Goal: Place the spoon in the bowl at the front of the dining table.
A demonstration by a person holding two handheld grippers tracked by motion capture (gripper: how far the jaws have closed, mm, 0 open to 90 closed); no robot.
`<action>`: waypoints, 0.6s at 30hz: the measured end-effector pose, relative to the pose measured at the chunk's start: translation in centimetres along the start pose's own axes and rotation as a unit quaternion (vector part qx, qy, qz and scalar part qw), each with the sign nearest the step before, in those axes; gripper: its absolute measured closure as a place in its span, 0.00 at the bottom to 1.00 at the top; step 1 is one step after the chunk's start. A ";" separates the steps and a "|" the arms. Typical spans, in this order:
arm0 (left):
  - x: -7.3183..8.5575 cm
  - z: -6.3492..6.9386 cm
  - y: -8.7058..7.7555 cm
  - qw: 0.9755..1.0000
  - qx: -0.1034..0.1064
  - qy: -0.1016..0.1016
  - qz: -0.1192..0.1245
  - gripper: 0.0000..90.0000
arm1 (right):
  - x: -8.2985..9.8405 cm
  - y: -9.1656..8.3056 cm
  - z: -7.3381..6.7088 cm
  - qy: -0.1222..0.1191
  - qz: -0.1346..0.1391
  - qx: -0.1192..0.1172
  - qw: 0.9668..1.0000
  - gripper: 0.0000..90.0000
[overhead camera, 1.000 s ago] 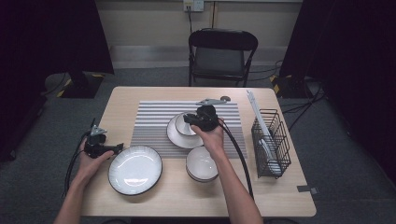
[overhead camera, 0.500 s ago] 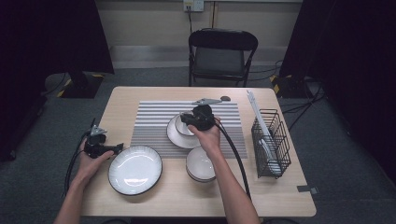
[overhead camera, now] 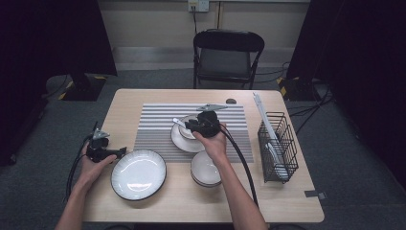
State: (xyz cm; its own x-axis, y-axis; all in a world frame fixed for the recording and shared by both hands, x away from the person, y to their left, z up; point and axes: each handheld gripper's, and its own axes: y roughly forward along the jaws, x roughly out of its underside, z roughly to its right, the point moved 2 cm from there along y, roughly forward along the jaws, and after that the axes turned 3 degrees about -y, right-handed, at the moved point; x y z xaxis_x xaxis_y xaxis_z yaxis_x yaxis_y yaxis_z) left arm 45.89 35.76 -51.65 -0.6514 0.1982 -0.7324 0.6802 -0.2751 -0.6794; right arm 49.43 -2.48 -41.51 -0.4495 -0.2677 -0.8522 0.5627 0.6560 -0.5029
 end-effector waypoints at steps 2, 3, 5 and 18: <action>0.0 0.0 0.0 1.000 0.000 0.000 0.000 0.12 | -0.1 -0.1 0.1 0.000 0.002 0.000 1.000 0.82; 0.0 0.0 0.0 1.000 0.000 0.000 0.000 0.12 | -0.2 -0.2 0.2 0.000 0.002 0.003 1.000 0.82; 0.0 0.0 0.0 1.000 0.000 0.000 0.000 0.12 | -0.3 -0.4 0.5 0.004 0.004 0.002 1.000 0.81; 0.0 0.0 0.0 1.000 0.001 0.000 0.000 0.12 | -0.8 0.5 1.6 0.015 -0.003 0.000 1.000 0.60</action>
State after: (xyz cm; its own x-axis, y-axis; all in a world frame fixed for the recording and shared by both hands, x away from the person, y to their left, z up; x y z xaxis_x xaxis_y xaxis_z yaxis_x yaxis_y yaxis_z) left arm 45.92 35.77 -51.66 -0.6515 0.1980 -0.7323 0.6792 -0.2777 -0.6794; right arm 51.21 -3.04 -41.30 -0.4737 -0.2503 -0.8444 0.5604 0.6539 -0.5082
